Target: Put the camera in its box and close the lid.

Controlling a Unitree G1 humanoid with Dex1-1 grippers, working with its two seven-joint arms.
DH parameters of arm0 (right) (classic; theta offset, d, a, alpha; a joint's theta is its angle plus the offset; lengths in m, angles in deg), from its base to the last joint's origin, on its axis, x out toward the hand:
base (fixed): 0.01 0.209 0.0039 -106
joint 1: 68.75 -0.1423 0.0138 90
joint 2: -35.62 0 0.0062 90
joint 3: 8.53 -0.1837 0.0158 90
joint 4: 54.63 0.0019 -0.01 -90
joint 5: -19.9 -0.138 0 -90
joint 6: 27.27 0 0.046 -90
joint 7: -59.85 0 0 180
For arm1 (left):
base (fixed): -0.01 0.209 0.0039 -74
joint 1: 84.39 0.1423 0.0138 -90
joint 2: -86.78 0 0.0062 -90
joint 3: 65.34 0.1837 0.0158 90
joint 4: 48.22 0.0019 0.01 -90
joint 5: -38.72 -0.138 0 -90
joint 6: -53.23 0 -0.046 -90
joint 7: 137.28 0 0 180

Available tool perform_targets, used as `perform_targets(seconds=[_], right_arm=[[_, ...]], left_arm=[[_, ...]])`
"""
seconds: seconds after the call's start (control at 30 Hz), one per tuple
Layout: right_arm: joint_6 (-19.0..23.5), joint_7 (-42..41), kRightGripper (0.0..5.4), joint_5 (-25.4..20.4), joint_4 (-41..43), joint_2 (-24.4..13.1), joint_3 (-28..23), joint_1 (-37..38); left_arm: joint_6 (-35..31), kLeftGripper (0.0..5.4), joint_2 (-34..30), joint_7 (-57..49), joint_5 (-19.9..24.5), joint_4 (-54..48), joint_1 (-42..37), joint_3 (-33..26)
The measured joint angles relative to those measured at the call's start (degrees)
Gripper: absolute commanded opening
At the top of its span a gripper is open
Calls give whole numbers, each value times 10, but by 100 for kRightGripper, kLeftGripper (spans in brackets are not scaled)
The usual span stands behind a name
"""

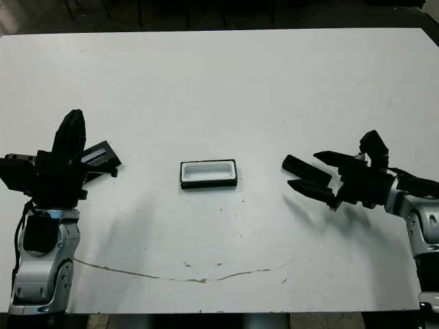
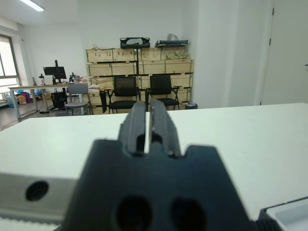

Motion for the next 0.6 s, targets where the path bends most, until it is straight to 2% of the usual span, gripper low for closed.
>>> perform_targets(seconds=[0.3,0.4,0.6], right_arm=[[-9,25,534,16,-10,5,2,11],[-4,57,505,26,13,5,2,24],[9,135,398,38,75,11,0,60]], left_arm=[[-5,0,0,-4,-1,-5,1,-3],[-5,0,0,-4,0,-4,2,-4],[-4,0,0,-2,0,-3,2,-5]])
